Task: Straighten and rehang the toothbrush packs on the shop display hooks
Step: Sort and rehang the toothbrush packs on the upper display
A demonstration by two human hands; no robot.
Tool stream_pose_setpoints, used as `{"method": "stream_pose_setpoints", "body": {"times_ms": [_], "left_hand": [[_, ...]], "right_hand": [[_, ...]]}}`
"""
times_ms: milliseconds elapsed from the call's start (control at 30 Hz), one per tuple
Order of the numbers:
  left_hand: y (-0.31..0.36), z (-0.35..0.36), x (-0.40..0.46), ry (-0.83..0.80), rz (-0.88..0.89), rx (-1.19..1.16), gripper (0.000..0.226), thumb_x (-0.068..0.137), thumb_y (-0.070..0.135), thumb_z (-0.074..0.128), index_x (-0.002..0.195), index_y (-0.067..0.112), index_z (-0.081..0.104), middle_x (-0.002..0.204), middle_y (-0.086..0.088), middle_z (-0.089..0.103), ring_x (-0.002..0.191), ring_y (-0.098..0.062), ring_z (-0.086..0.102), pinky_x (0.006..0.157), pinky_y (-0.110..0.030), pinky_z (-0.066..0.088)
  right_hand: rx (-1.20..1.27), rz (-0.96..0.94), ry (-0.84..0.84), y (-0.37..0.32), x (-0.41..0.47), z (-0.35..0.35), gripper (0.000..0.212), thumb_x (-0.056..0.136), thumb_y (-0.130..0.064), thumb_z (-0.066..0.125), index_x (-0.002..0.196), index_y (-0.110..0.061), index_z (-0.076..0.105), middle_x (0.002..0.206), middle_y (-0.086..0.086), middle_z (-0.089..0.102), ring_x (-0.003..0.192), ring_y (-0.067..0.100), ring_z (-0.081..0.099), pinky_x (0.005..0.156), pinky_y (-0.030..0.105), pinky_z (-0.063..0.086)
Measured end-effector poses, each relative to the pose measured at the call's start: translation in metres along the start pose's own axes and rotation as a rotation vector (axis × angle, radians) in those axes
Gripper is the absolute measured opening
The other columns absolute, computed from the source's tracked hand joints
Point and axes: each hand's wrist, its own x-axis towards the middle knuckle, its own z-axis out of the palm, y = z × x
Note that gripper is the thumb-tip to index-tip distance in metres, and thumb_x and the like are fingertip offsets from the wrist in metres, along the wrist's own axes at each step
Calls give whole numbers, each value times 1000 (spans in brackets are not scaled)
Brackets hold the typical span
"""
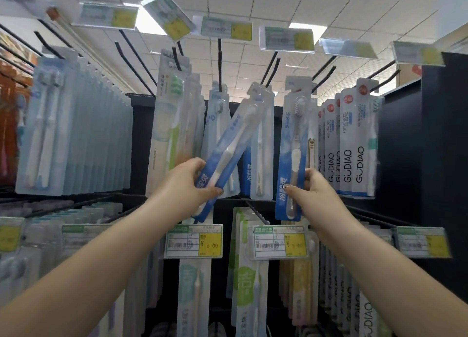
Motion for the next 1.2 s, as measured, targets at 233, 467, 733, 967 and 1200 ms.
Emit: {"method": "stream_pose_setpoints", "body": {"times_ms": [233,467,733,967,1200], "left_hand": [[13,10,2,-5,34,91,29,74,27,76,80,27,48,83,5,62,70,-9,60,53,-22,42],[33,32,-1,-16,84,138,29,78,35,72,90,20,51,85,3,61,74,-12,60,63,-28,50],[49,41,9,-29,103,121,26,84,38,64,92,16,53,86,-1,60,73,-10,56,58,-24,45],[54,53,14,-126,50,-112,6,86,21,61,89,20,55,92,-7,67,89,-23,65,83,-40,53],[51,58,25,-163,93,-66,20,82,20,65,97,7,64,91,-14,70,88,-30,66,80,-51,53]], "right_hand": [[151,62,16,-3,1,2,18,91,-12,56,105,-21,51,102,4,64,99,21,62,93,47,49],[392,87,-36,-6,-5,3,22,92,-10,53,114,-14,54,109,6,66,98,19,65,86,40,53],[694,76,-175,-15,-8,3,22,96,-7,42,113,-10,56,108,10,68,95,20,67,77,33,57],[743,91,-295,-16,-8,4,31,95,-14,45,122,0,54,101,13,70,85,21,69,72,32,58],[760,66,-258,-20,-2,3,36,95,-18,45,124,3,51,110,19,67,93,27,68,82,39,57]]}}
